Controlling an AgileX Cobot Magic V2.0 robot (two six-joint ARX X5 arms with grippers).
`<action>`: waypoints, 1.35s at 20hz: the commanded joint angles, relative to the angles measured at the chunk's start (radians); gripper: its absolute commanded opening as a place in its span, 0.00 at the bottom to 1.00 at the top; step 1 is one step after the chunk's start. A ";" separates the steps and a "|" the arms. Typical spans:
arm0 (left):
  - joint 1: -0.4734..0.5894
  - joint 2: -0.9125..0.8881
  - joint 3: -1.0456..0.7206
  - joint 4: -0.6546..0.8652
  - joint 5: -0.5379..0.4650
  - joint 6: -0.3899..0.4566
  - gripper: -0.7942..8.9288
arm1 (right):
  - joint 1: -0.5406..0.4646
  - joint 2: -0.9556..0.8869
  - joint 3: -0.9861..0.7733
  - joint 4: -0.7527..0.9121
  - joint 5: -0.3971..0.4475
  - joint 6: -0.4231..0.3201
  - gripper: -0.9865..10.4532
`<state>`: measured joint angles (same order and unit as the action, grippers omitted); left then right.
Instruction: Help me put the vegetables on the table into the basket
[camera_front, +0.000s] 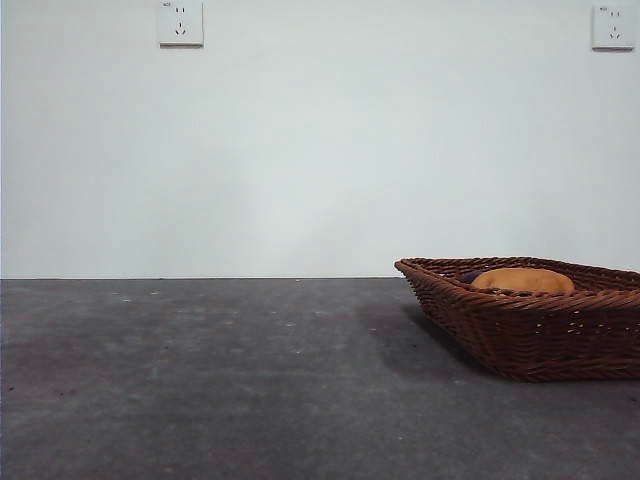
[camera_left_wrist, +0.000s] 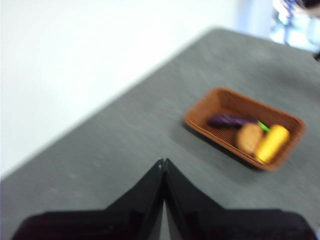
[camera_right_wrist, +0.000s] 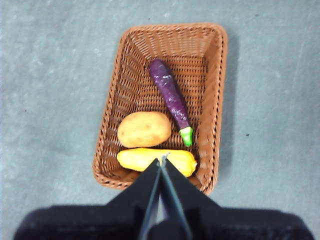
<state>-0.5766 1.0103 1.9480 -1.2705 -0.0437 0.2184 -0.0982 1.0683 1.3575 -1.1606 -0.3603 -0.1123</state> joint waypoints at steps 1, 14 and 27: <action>0.063 -0.087 -0.002 0.026 -0.051 0.066 0.08 | 0.000 0.002 -0.002 0.009 0.015 0.003 0.09; 0.597 -0.668 -0.997 0.891 0.028 0.109 0.08 | 0.000 0.002 -0.002 0.010 0.021 0.003 0.09; 0.655 -0.997 -1.820 1.167 0.017 -0.109 0.08 | 0.000 0.002 -0.002 0.010 0.021 0.003 0.09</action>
<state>0.0757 0.0170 0.1326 -0.1143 -0.0238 0.1349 -0.0982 1.0687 1.3575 -1.1553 -0.3401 -0.1123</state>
